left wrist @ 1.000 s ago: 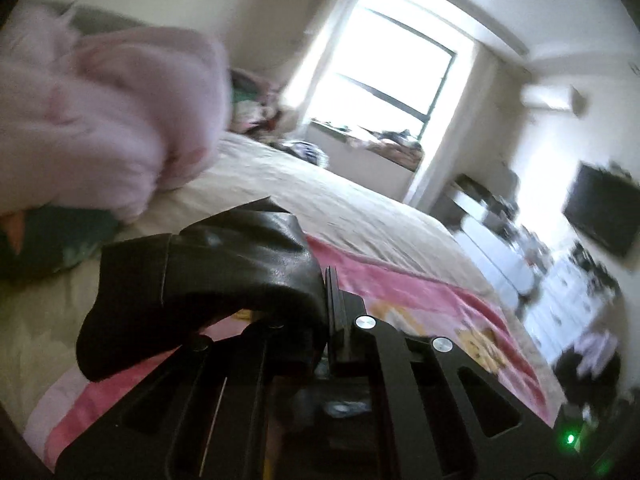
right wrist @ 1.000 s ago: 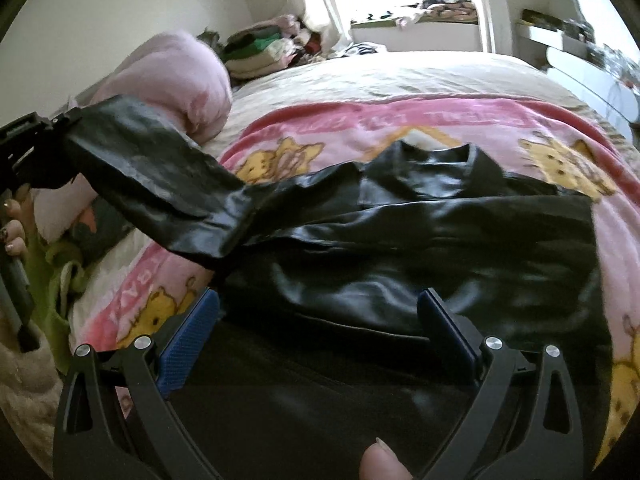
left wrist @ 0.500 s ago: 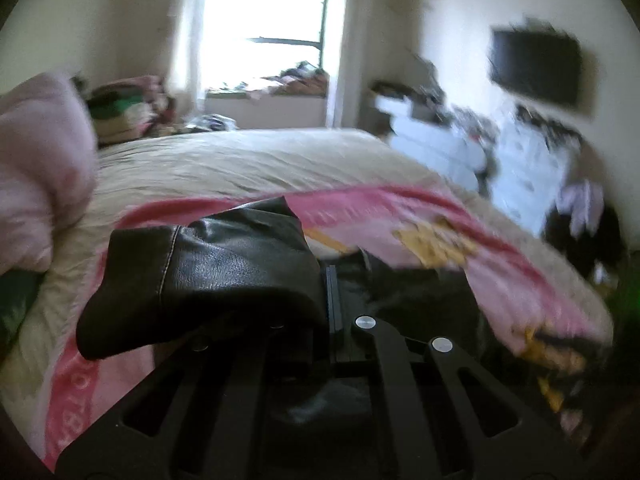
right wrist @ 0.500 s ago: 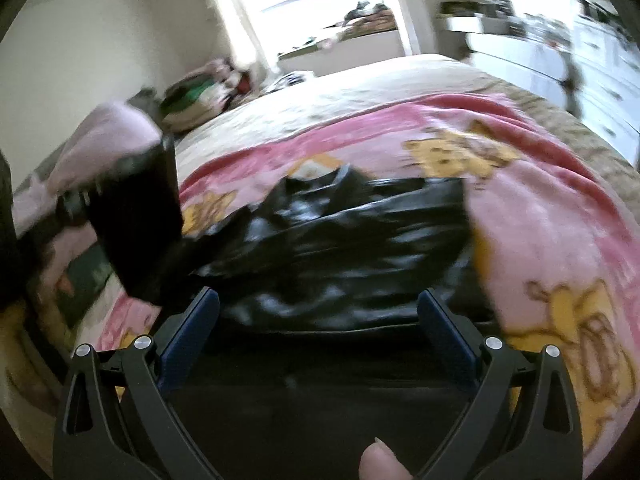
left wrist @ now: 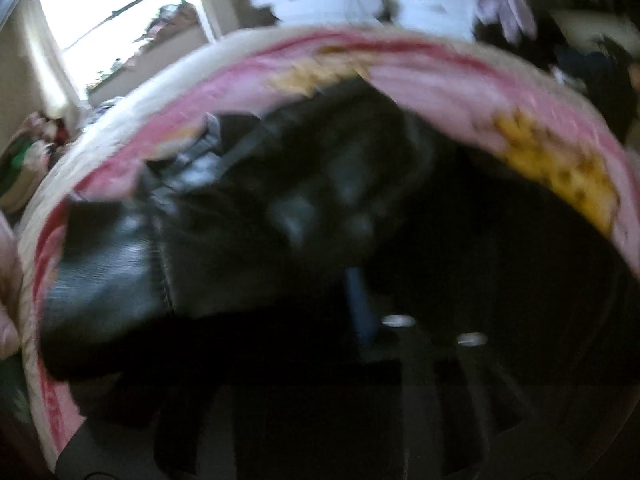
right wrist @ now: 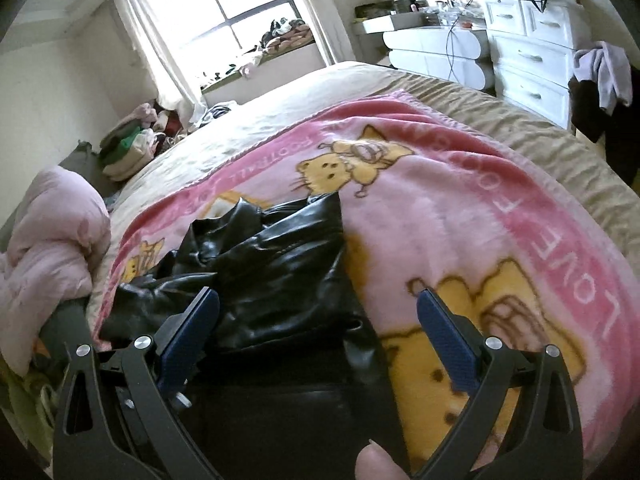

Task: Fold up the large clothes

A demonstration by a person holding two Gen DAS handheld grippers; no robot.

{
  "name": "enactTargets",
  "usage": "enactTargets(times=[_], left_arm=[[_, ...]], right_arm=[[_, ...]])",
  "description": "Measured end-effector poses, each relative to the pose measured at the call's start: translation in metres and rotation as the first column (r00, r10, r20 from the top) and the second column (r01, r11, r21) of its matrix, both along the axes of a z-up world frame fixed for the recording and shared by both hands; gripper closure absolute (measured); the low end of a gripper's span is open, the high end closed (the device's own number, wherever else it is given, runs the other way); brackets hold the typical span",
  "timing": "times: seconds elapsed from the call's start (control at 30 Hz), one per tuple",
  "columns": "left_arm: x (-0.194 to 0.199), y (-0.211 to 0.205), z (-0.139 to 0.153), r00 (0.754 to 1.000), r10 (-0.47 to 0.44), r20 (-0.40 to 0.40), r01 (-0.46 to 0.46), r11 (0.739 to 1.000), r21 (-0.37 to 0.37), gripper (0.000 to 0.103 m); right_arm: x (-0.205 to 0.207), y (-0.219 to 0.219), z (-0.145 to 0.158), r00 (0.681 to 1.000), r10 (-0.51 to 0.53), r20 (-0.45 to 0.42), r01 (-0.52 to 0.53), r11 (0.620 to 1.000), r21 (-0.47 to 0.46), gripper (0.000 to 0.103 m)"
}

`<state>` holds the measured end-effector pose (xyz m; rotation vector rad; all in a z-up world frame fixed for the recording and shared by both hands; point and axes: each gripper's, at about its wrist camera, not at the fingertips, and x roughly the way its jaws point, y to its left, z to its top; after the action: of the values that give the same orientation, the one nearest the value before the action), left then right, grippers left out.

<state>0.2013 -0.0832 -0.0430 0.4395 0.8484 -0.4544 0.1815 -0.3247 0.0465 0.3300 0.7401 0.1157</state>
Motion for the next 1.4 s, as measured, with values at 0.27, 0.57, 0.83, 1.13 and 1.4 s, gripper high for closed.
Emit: enactTargets(times=[0.27,0.57,0.83,1.13,1.4], left_arm=[[-0.056,0.011,0.007,0.996,-0.08,-0.038,0.077,0.994,-0.075,0.011],[-0.092,0.119,0.072,0.997,0.079,-0.008,-0.078,0.952,-0.297,0.009],[-0.026,0.223,0.095,0.854,0.519,-0.019,-0.491,0.796,-0.355,0.009],[0.012,0.23,0.068,0.841,0.527,-0.118,-0.525,0.746,-0.41,0.009],[0.036,0.211,0.047,0.884,0.457,-0.097,-0.456,0.801,-0.387,0.009]], right_arm=[[0.006,0.012,-0.003,0.999,0.033,-0.003,-0.033,0.999,-0.005,0.004],[0.013,0.108,-0.018,0.958,0.284,-0.023,-0.285,0.952,-0.111,0.004],[-0.003,0.238,-0.054,0.879,0.474,-0.058,-0.443,0.763,-0.47,0.004],[0.028,0.182,-0.038,0.969,0.243,0.04,-0.211,0.903,-0.373,0.004],[0.038,0.096,-0.044,0.999,0.042,-0.015,-0.044,0.975,-0.219,0.004]])
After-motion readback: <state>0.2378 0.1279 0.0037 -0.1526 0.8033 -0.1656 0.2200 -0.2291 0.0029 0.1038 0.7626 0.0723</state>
